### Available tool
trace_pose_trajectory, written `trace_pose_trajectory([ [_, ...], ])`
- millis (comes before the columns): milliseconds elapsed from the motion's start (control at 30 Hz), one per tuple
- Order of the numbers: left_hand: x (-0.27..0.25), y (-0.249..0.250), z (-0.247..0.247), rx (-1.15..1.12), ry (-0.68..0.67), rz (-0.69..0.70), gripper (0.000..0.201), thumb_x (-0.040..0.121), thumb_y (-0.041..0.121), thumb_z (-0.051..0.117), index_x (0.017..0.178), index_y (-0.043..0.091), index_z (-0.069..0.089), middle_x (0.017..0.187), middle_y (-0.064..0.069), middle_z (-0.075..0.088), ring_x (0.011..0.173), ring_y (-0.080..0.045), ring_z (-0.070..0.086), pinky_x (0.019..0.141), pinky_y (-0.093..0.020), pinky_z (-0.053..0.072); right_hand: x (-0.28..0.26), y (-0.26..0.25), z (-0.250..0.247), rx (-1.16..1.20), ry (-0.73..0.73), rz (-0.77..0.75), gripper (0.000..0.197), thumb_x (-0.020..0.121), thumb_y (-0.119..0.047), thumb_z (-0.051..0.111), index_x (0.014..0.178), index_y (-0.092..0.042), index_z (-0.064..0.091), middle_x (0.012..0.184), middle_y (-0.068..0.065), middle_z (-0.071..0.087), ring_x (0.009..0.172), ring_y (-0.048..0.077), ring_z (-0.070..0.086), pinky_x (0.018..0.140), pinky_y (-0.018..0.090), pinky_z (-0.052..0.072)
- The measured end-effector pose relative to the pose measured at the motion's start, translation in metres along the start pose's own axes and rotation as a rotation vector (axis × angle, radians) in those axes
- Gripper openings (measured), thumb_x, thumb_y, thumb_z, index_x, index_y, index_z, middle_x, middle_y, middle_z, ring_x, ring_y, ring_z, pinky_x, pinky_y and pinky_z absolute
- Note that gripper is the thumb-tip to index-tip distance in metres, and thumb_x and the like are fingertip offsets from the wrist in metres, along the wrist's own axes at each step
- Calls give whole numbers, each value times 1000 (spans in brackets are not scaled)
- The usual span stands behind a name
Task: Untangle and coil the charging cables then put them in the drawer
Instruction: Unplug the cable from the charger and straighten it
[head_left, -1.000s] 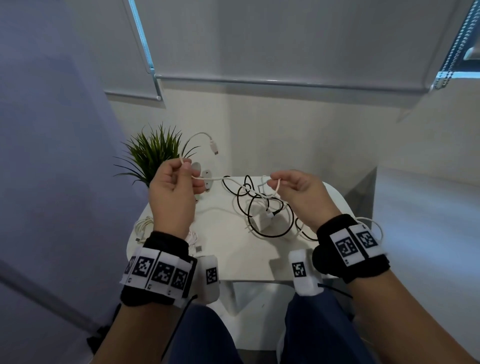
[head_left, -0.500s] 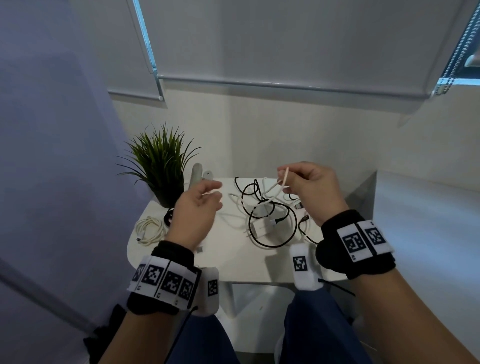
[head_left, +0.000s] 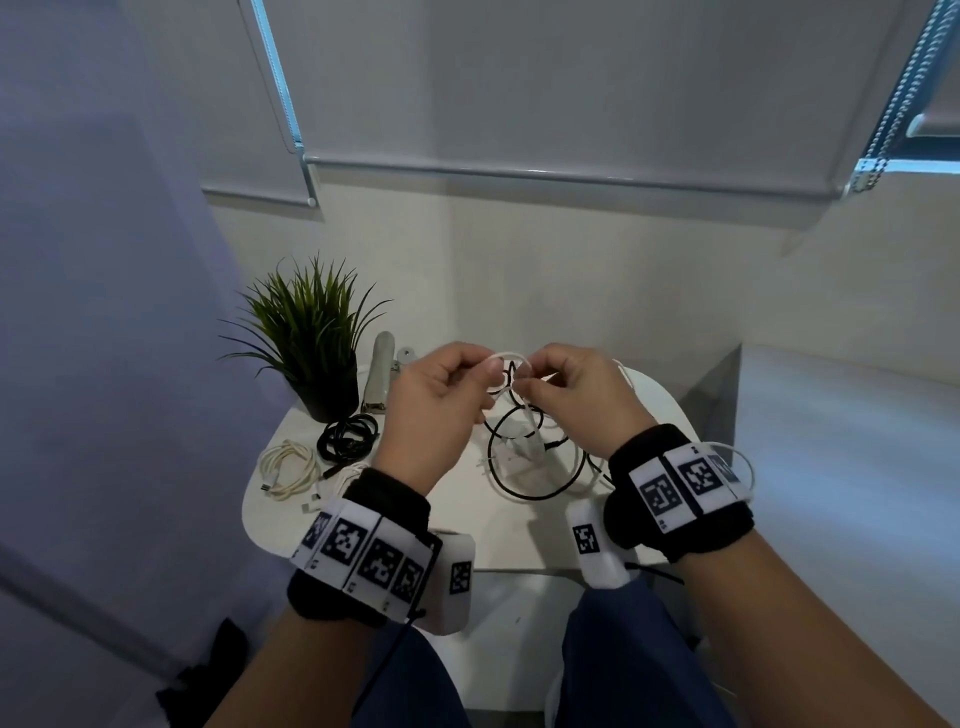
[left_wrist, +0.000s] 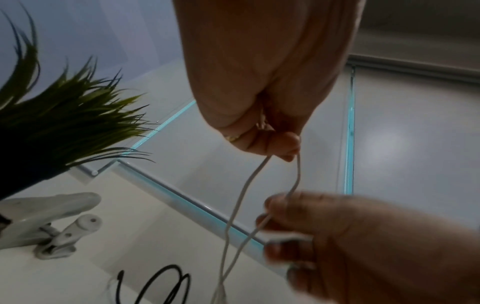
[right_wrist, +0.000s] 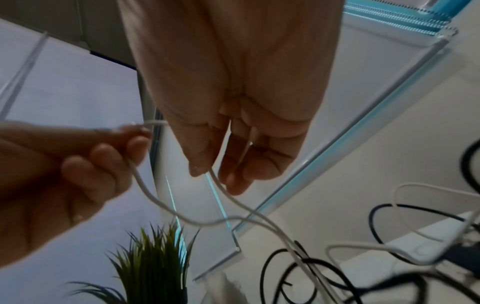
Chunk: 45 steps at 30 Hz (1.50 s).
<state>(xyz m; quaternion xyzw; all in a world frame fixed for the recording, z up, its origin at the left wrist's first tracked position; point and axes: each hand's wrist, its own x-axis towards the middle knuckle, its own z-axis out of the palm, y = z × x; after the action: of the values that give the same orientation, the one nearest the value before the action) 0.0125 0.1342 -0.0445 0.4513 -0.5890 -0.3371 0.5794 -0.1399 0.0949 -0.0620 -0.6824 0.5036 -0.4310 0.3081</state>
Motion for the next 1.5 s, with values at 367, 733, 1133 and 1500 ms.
trace_pose_trajectory([
  [367, 35, 43, -23, -212, 74, 185, 15, 93, 4, 54, 84, 12, 61, 75, 2, 71, 63, -9, 63, 59, -19, 50, 10, 33, 5, -166, -185, 288, 42, 88, -21, 63, 128, -20, 52, 114, 0, 62, 93, 14, 58, 80, 22, 39],
  [733, 39, 44, -32, -304, 124, 241, 14, 95, 7, 52, 86, 13, 60, 81, 0, 70, 69, -12, 63, 63, -21, 51, 24, 31, 15, -1, -151, 249, 18, 90, -23, 61, 73, -20, 66, 82, 14, 68, 66, 18, 56, 62, 28, 48],
  [1133, 36, -11, -36, -53, 161, -17, 14, 95, 7, 52, 82, 12, 58, 80, -2, 64, 66, -5, 62, 66, -18, 52, 47, -29, -30, 503, -1, 104, 19, 94, -6, 52, 82, -11, 66, 77, 7, 65, 68, 17, 63, 65, 26, 52],
  [1500, 31, -18, -8, -6, 61, -111, 6, 80, 11, 73, 86, 13, 70, 76, -7, 63, 67, -12, 56, 66, -20, 50, 33, -37, -19, 586, -102, 53, 16, 88, 1, 58, 84, -13, 64, 76, 5, 71, 70, 19, 67, 66, 27, 52],
])
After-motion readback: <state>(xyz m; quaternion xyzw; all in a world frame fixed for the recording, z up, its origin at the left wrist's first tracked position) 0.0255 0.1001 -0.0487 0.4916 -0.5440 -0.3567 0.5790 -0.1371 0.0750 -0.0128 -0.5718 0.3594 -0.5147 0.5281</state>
